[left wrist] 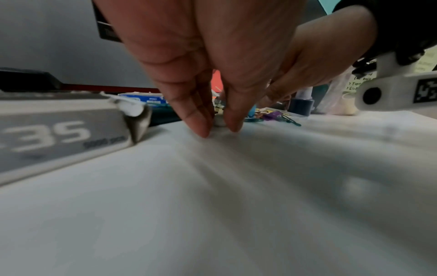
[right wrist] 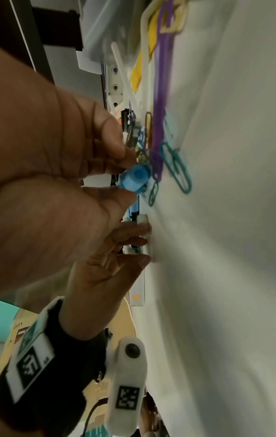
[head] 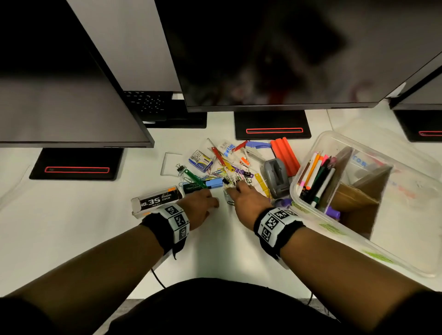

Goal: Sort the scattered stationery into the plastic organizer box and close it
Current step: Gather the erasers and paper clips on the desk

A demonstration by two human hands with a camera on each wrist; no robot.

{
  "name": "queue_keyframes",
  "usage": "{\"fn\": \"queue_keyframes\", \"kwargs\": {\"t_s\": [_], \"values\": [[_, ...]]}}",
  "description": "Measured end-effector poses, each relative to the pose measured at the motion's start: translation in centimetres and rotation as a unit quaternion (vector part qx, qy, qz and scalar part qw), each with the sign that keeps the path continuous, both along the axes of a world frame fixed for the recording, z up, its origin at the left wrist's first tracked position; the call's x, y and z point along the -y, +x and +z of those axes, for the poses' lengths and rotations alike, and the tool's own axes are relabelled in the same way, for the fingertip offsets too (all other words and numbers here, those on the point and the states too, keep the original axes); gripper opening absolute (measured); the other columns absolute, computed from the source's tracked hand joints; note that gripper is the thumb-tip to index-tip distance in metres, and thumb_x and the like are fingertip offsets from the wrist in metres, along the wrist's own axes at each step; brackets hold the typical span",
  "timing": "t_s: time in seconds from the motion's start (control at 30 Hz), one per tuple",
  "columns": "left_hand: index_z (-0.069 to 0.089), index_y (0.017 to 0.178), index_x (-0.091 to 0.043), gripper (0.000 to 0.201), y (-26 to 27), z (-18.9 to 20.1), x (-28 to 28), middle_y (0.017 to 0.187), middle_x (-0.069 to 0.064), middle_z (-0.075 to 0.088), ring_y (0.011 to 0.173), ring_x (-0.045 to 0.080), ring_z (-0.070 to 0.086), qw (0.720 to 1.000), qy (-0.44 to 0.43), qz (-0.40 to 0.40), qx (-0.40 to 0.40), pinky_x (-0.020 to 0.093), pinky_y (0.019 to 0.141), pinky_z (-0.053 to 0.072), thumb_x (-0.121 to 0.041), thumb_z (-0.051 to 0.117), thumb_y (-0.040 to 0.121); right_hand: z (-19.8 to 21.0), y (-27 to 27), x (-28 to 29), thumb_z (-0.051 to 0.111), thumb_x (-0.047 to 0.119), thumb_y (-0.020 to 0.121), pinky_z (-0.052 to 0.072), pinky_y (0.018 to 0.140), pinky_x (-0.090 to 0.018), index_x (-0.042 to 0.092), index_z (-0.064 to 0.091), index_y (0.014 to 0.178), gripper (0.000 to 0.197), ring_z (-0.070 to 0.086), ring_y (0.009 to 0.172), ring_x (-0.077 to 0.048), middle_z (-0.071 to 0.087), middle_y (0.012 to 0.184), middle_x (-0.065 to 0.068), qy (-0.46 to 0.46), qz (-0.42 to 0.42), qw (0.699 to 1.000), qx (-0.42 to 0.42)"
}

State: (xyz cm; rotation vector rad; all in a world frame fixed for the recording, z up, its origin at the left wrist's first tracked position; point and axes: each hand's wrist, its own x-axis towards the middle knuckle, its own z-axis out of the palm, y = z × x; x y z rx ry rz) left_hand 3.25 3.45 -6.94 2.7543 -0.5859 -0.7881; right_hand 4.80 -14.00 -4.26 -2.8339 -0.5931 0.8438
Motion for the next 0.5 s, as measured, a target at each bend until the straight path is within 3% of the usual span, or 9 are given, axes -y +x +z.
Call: {"fn": "queue_keyframes", "kwargs": {"t_s": [0.13, 0.27, 0.37, 0.5], "values": [[0.058, 0.116, -0.013, 0.026, -0.3, 0.1, -0.6, 0.118, 0.012, 0.051, 0.104, 0.030, 0.056, 1.000, 0.005, -0.001, 0.004, 0.037, 0.091, 0.047, -0.018, 0.046, 0.093, -1.3, -0.8, 1.4, 0.038, -0.002, 0.088, 0.042, 0.096, -0.039, 0.007, 0.047, 0.126, 0.040, 0.043, 0.122, -0.033, 0.037, 0.136, -0.016, 0.014, -0.015, 1.000, -0.003], [0.054, 0.105, -0.012, 0.016, 0.0, 0.6, 0.2, 0.108, 0.011, 0.053, 0.099, 0.030, 0.057, 1.000, 0.011, 0.013, -0.007, 0.038, 0.088, 0.047, -0.017, 0.045, 0.092, -1.4, -1.3, 2.5, 0.043, 0.000, 0.087, 0.040, 0.095, -0.034, 0.009, 0.051, 0.126, 0.040, 0.049, 0.115, -0.033, 0.047, 0.125, -0.016, 0.067, -0.059, 0.996, 0.003], [0.053, 0.107, -0.010, 0.018, 0.6, 2.1, 1.7, 0.109, 0.011, 0.056, 0.099, 0.028, 0.056, 0.999, -0.025, 0.025, -0.003, 0.034, 0.088, 0.046, -0.019, 0.047, 0.091, 0.9, -2.0, 2.9, 0.046, 0.009, 0.090, 0.045, 0.093, -0.037, 0.011, 0.054, 0.122, 0.033, 0.054, 0.107, -0.036, 0.050, 0.120, -0.014, 0.141, -0.110, 0.983, 0.029], [0.054, 0.095, -0.011, 0.010, 1.5, 5.6, 5.1, 0.099, 0.007, 0.059, 0.090, 0.023, 0.057, 0.988, -0.141, 0.030, 0.064, 0.027, 0.076, 0.040, -0.015, 0.055, 0.086, 5.4, -3.2, 4.5, 0.052, 0.014, 0.090, 0.047, 0.087, -0.035, 0.010, 0.057, 0.116, 0.027, 0.058, 0.099, -0.033, 0.055, 0.114, -0.014, 0.212, -0.159, 0.958, 0.114]]}}
